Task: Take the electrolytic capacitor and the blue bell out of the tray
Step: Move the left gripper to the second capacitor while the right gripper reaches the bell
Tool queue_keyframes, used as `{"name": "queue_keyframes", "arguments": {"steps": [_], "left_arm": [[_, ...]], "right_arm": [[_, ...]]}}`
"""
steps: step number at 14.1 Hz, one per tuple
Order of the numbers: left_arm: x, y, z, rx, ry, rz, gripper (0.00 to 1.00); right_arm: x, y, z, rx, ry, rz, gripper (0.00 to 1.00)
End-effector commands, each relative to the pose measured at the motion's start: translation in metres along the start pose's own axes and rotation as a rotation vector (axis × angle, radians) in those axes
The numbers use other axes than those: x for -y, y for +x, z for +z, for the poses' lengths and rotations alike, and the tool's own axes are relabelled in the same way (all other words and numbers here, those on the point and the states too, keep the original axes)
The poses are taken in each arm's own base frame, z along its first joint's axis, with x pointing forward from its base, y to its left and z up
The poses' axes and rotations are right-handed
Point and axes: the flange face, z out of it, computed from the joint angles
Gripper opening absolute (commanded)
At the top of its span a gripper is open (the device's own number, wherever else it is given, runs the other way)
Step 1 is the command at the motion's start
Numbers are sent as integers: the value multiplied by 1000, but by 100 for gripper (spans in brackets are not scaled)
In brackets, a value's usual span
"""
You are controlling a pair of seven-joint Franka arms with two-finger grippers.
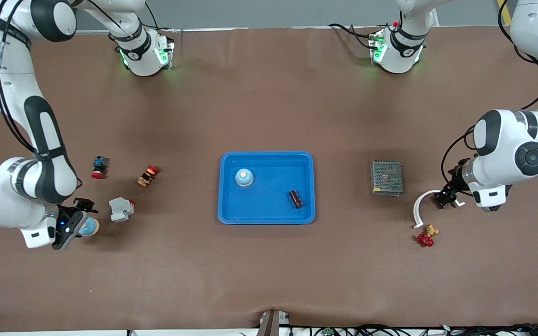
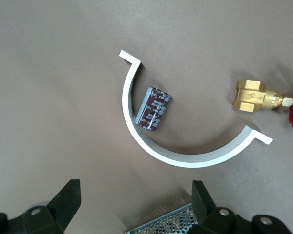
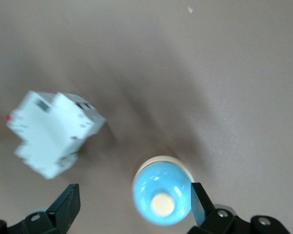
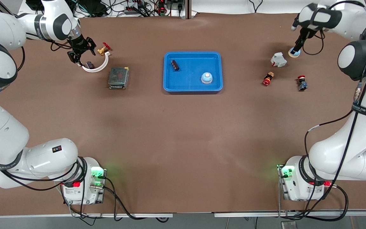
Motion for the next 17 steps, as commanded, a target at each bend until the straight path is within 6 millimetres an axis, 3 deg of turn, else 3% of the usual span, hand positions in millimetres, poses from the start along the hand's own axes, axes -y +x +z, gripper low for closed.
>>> {"name": "queue_keyframes", "arguments": {"steps": [1,4,8,11,13,17], "left_arm": [[-12,-18,-14,-7,-18,-62,100],[-46,-57,-32,-2,-59,-121,100],[-102,-119,-50,10,-113,-127,100],[-157,-188,-57,21,-155,-100,97],[-179,-228,-48,36,-157,-44,90],[-225,-304,-14,12,-163,109,61]], "right_arm": [[19,25,-53,-3,55,125,100],[54,59,-98,19,66,270,100],[139,133,-146,88,88,492,100],[189,177,-156,108,74,618,100],[222,206,-155,118,59,704,100],[286,268,-141,69,15,897,100]]}}
